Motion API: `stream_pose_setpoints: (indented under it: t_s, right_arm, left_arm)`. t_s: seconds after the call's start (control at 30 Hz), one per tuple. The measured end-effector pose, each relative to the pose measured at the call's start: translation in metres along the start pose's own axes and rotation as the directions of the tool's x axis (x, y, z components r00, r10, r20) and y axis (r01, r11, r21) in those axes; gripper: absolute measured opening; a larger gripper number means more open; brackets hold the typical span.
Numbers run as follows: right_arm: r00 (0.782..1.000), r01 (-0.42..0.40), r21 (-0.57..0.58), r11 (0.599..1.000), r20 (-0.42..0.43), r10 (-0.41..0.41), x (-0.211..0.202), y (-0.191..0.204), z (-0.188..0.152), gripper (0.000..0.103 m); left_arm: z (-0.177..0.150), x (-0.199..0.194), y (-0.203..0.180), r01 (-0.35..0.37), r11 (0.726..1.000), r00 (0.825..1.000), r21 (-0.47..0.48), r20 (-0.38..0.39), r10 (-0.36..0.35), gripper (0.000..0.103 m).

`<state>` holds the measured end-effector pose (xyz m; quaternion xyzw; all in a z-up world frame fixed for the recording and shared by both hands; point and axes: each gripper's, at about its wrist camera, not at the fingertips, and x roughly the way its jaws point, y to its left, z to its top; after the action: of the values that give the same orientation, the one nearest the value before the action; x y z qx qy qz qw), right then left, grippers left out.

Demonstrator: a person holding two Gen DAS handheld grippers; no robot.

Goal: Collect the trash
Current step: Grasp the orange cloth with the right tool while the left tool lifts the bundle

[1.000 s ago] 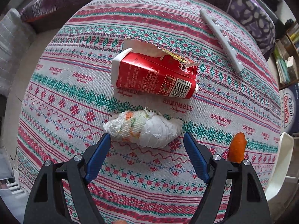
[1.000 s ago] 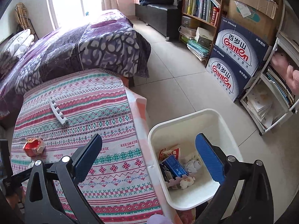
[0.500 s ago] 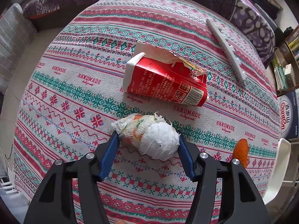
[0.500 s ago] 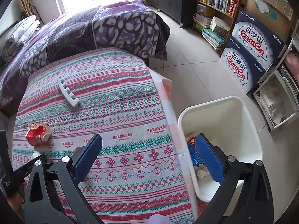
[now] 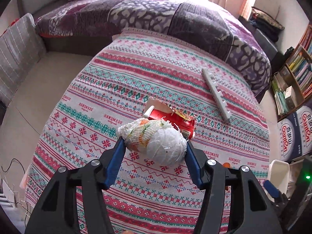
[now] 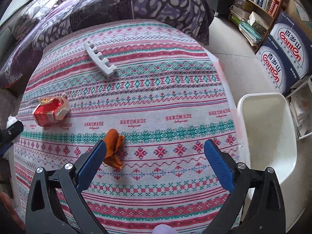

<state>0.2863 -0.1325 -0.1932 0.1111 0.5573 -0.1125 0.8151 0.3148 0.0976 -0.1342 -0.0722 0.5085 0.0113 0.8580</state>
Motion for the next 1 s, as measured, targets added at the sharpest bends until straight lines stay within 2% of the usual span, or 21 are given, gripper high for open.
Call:
stream_pose_setpoints:
  t_s: [0.2,0.3,0.37,0.4,0.43,0.47,0.5,0.53,0.7,0.83,1.0]
  right_arm:
    - [0.998,-0.027,-0.011,1.000,-0.056,0.026,0.025,0.023,-0.013,0.095]
    - [0.997,-0.034,-0.025,0.999,-0.068,0.032,0.034,0.031,-0.015,0.084]
    - [0.998,-0.015,-0.038,0.999,-0.059,0.012,0.037,0.034,-0.016,0.070]
    - [0.999,-0.009,-0.045,0.999,-0.043,0.007,0.036,0.036,-0.016,0.067]
    - [0.999,-0.014,-0.053,0.998,-0.034,0.012,0.034,0.037,-0.015,0.055]
    - [0.999,-0.029,-0.053,0.998,-0.031,0.027,0.032,0.037,-0.014,0.036]
    - [0.999,-0.042,-0.048,0.998,-0.030,0.041,0.031,0.036,-0.012,0.025]
    - [0.997,-0.068,-0.037,0.997,-0.024,0.067,0.026,0.034,-0.011,0.020]
    - [0.989,-0.140,-0.020,0.990,0.038,0.141,-0.004,0.030,-0.002,0.018]
    - [0.968,-0.214,-0.010,0.977,0.129,0.213,-0.040,0.023,0.007,0.018]
    - [0.935,-0.233,-0.066,0.970,0.257,0.243,-0.079,0.010,0.016,0.018]
  left_arm:
    - [0.009,-0.033,0.001,-0.004,1.000,0.996,0.002,0.091,0.004,0.058]
    - [0.009,-0.046,0.005,0.010,1.000,0.994,-0.005,0.110,-0.010,0.059]
    - [0.008,-0.051,0.007,0.016,1.000,0.993,-0.010,0.118,-0.014,0.059]
    - [0.008,-0.053,0.008,0.015,1.000,0.993,-0.012,0.120,-0.013,0.059]
    - [0.007,-0.054,0.008,0.013,1.000,0.992,-0.012,0.122,-0.011,0.059]
    - [0.007,-0.055,0.008,0.009,1.000,0.992,-0.009,0.125,-0.008,0.059]
    - [0.006,-0.055,0.008,0.002,1.000,0.992,-0.006,0.129,-0.001,0.059]
    - [0.006,-0.055,0.008,-0.006,1.000,0.991,-0.002,0.134,0.007,0.059]
    - [0.005,-0.061,0.007,-0.037,0.999,0.985,0.010,0.171,0.035,0.059]
    - [0.005,-0.068,0.003,-0.054,0.998,0.976,0.012,0.211,0.051,0.059]
    - [0.001,-0.079,-0.005,-0.082,0.997,0.957,0.014,0.279,0.075,0.059]
